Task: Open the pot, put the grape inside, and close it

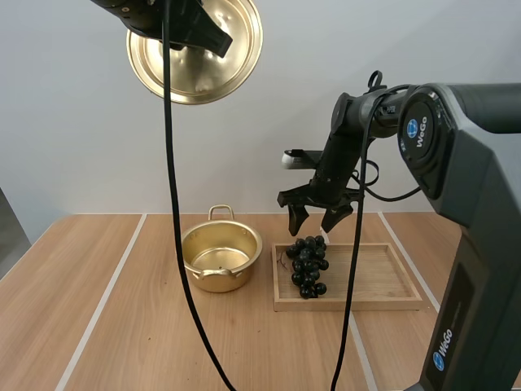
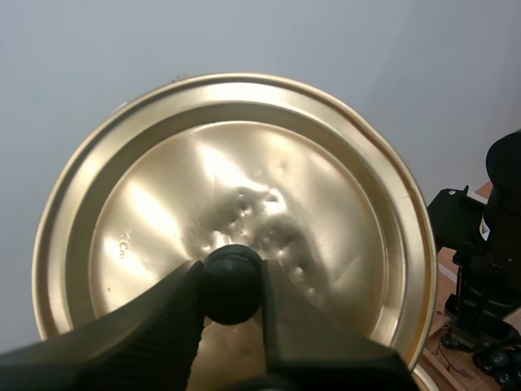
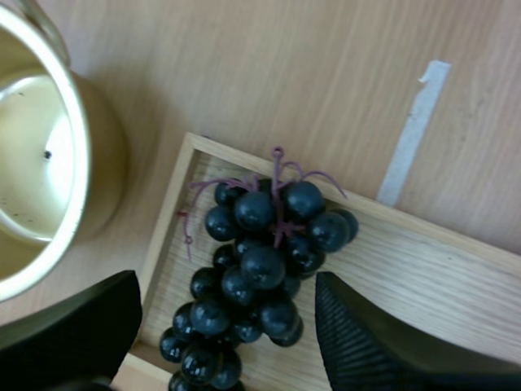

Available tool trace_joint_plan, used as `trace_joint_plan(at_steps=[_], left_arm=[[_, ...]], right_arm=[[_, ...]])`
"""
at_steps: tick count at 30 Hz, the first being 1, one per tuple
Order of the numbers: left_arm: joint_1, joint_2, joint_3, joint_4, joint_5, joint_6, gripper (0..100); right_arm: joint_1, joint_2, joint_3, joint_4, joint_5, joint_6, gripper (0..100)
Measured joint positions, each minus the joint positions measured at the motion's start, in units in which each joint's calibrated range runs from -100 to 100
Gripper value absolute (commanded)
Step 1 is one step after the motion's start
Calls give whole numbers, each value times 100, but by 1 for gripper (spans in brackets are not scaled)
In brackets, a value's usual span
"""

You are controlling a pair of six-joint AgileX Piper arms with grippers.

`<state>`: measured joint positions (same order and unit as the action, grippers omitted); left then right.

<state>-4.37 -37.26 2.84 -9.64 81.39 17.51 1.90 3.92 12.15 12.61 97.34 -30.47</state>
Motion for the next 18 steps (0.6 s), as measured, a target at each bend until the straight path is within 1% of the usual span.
trace_joint_plan(at_steps=[4, 13, 18], left_arm=[[0, 0, 0, 0, 0, -33, 0], [0, 0, 0, 0, 0, -33, 0], [0, 0, 0, 0, 0, -35, 0]], right_arm=[[0, 0, 0, -149, 0, 82, 100], [0, 14, 0, -149, 0, 120, 100], [0, 237, 0, -138, 0, 120, 100]])
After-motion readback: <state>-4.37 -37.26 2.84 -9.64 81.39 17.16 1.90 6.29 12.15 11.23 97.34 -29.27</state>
